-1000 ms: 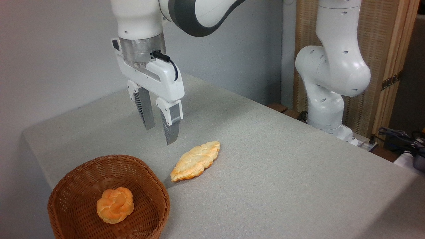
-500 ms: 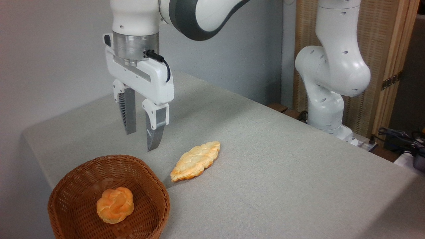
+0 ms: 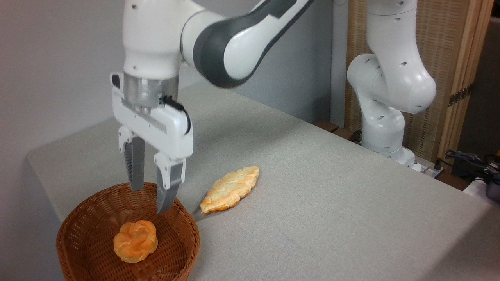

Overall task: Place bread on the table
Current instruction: 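Lower the open gripper into the basket around the round orange bun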

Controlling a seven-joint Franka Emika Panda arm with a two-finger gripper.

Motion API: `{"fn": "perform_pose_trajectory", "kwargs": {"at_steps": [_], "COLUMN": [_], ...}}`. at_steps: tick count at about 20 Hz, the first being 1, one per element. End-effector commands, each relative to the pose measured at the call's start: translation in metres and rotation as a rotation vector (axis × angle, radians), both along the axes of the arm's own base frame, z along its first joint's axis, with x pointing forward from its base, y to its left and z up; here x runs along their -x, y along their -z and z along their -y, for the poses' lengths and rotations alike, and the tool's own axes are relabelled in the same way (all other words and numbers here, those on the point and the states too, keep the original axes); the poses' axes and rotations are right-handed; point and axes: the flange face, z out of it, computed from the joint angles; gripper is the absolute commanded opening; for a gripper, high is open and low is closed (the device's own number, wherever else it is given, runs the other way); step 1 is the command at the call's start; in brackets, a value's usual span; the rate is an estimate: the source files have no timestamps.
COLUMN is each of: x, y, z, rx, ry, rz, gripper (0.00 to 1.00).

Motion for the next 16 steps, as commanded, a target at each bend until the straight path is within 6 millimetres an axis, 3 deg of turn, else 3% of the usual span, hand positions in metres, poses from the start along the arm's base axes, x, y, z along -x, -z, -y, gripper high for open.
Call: {"fn": "perform_pose_trajectory", "kwargs": {"at_steps": [1,11,16], "x": [-0.018,-0.040,-0.043], "y": [0.027,0.082,0.092], "z": [-0.004,-0.001,0.000], "rx": [-0.007,-0.016,-0.025], "ry": [-0.011,-0.019,-0.012], "rz": [0.031,0.065,0.063], "gripper": [1.00,1.00,1.00]}}
